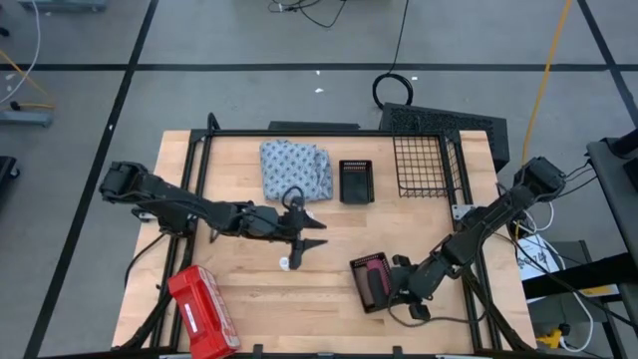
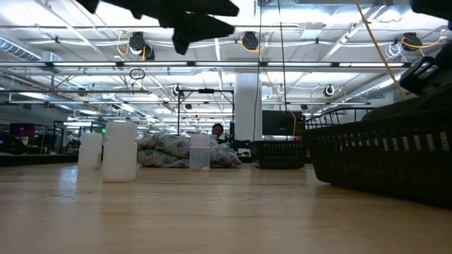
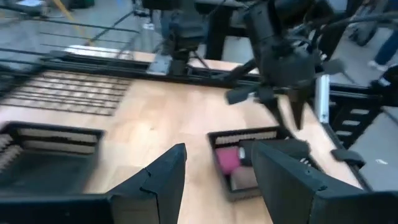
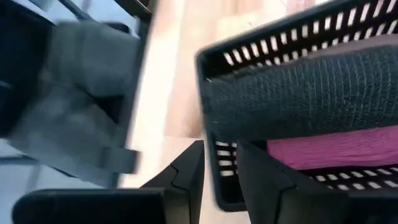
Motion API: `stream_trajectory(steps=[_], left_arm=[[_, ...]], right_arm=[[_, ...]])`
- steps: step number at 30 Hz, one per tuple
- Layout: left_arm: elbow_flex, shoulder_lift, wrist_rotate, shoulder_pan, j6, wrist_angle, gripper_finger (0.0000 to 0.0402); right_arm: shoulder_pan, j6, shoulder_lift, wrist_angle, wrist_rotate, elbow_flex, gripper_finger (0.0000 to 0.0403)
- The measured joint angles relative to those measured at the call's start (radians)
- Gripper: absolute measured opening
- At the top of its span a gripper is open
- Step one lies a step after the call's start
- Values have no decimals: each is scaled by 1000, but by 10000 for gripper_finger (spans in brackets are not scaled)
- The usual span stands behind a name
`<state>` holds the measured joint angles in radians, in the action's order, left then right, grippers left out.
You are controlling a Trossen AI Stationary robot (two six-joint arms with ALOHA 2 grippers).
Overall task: Pick & Place Medicine items
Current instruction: Put the top left transparent pill bottle into the top black basket
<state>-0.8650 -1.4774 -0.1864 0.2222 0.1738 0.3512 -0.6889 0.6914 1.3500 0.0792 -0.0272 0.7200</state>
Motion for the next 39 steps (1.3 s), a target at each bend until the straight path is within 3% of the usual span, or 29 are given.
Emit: stream_trajectory(steps=[4, 7, 11, 16, 20, 23, 29, 33, 39], left_arm=[[-2, 121, -111, 0, 13, -164, 191], [-1, 204, -197, 3, 67, -360, 191], [43, 283, -359, 24, 219, -559, 191], [206, 412, -457, 81, 369, -557, 191], [327, 553, -520, 124, 470, -556, 191], [412, 642, -513, 129, 599, -559, 195], [515, 728, -375, 130, 713, -630, 229], [517, 748, -386, 135, 773, -784, 246], [517, 748, -415, 147, 796, -853, 249]], right_arm=[[11, 40, -84, 1, -52, 0, 83], [-9, -26, -161, 2, -26, 0, 79], [-46, -212, -255, 0, 128, 0, 77], [-73, -426, -329, -2, 365, 0, 77], [-68, -553, -346, -1, 488, 0, 75], [-54, -604, -346, 0, 532, 0, 75], [-41, -615, -346, 0, 526, 0, 72], [-41, -609, -346, 0, 525, 0, 72], [-41, -572, -346, 6, 524, 0, 72]])
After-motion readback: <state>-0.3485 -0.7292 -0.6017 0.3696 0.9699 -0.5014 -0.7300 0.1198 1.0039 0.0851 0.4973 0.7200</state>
